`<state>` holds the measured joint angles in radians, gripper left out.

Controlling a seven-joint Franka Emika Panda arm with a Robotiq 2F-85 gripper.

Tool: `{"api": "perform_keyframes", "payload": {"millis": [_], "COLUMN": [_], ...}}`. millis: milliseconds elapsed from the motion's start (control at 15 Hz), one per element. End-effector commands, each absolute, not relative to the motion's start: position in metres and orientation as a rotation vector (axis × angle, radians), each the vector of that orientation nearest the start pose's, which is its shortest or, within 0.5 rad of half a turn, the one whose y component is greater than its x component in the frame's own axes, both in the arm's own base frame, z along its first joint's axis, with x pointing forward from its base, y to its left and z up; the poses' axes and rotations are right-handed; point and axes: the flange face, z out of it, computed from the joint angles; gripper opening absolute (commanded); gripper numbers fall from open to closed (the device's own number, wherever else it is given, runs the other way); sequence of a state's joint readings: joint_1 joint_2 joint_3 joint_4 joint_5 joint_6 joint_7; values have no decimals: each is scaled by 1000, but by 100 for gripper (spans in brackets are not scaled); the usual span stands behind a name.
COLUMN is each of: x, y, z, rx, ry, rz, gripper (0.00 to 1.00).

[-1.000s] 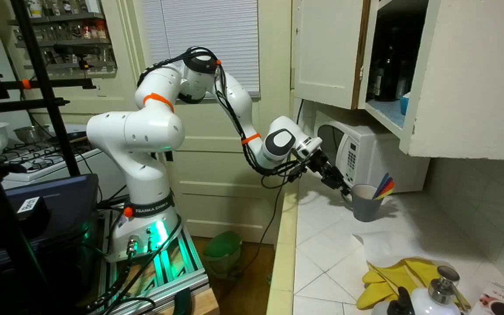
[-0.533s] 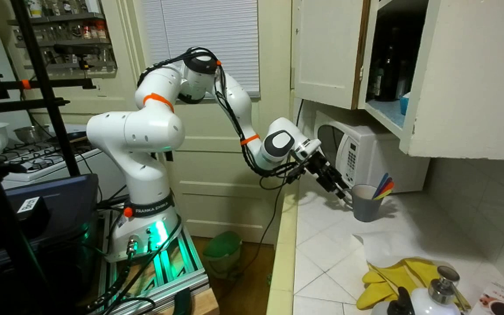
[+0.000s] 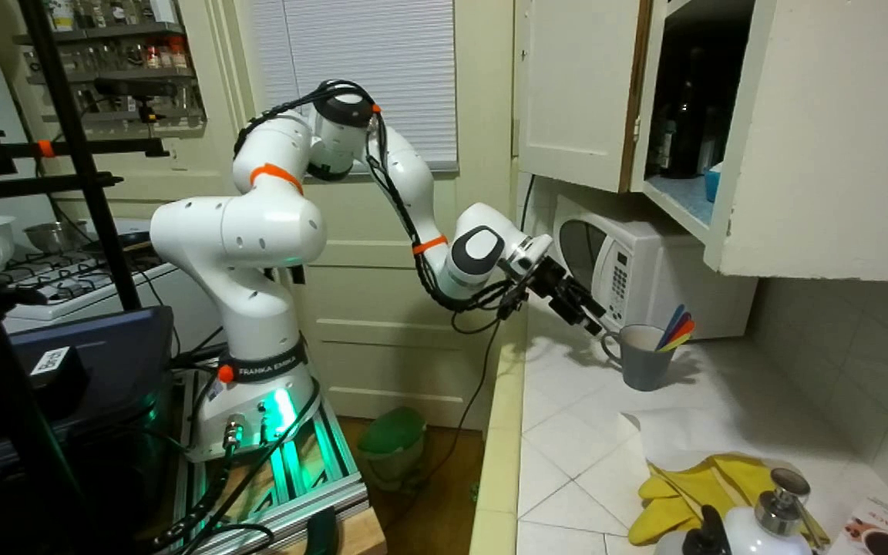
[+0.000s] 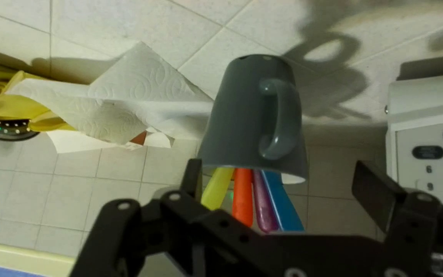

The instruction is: Put the grey mug on the counter.

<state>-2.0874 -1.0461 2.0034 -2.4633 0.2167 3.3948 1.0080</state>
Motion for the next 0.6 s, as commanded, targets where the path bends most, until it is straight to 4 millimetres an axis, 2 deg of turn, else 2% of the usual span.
{"api": "perform_keyframes", "payload": {"millis": [0,267,333,400,533], "x": [449,394,418,407,400], "y": [-90,-85,-106,-111,-130], "z": [221,264,272,279,285], "rx": [2252,2314,2320,2376,2449], "ry": [-849,-695,-649,-615,-581], "rz": [1169,1441,1510,1515,1490], "gripper": [100,100,100,100,100]}}
